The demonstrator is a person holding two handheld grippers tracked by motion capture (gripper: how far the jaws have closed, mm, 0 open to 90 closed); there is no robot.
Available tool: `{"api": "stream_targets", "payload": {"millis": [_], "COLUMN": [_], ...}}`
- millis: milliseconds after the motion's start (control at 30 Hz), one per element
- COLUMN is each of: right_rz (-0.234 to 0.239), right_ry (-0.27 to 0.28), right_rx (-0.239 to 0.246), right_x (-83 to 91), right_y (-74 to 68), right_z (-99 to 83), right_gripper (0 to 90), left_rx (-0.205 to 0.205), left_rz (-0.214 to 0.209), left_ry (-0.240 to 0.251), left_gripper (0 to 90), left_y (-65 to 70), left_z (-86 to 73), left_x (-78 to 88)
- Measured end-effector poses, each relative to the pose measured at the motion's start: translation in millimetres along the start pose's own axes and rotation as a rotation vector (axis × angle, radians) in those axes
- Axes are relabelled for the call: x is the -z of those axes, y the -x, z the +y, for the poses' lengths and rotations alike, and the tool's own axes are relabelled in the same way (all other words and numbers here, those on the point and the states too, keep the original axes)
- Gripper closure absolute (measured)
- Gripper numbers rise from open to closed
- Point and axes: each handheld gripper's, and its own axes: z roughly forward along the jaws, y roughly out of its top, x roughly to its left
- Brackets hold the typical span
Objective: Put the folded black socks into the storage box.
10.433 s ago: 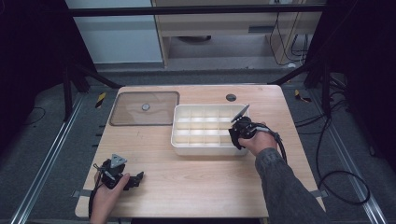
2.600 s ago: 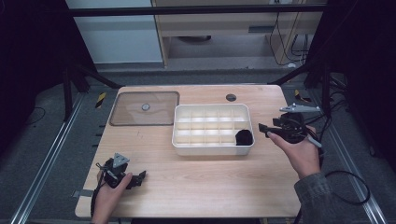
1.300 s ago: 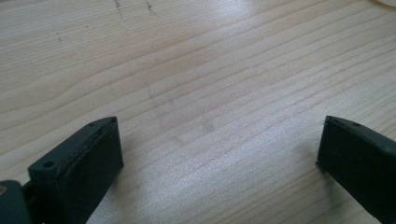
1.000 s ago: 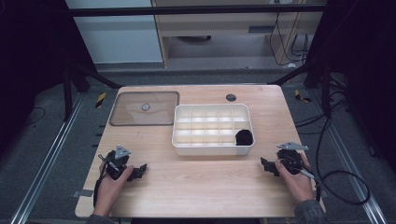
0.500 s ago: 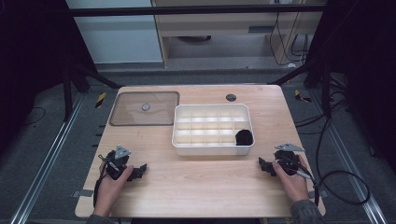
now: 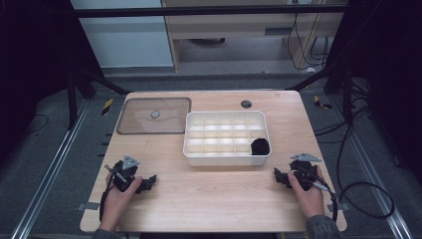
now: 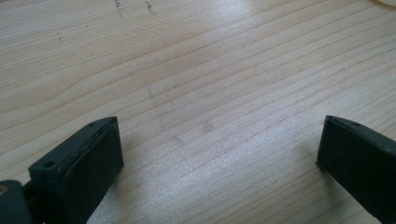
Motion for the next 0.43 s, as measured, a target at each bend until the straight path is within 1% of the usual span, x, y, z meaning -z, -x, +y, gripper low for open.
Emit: {"api": "stream_targets", "payload": {"millis": [100, 133, 433], "right_rz": [-0.015, -0.013, -0.009], "right_ry": [-0.003, -0.007, -0.007], "right_rx": [-0.014, -0.020, -0.013], "right_x": [-1.2, -1.1, -2.1], "right_y": [-2.9, -3.1, -2.5], "right_z": [0.9, 0.9, 1.5], "right_gripper": [2.7, 2.4, 1.4], "left_rx": [0.000, 0.000, 0.005], "left_rz": [0.000, 0.000, -0.001], "left_ry": [0.000, 0.000, 0.001], "left_gripper": [0.0, 0.0, 0.0], "left_y": [0.0, 0.0, -0.3], "left_z": [0.0, 0.0, 0.6], "left_x": [0.0, 0.0, -0.8]}}
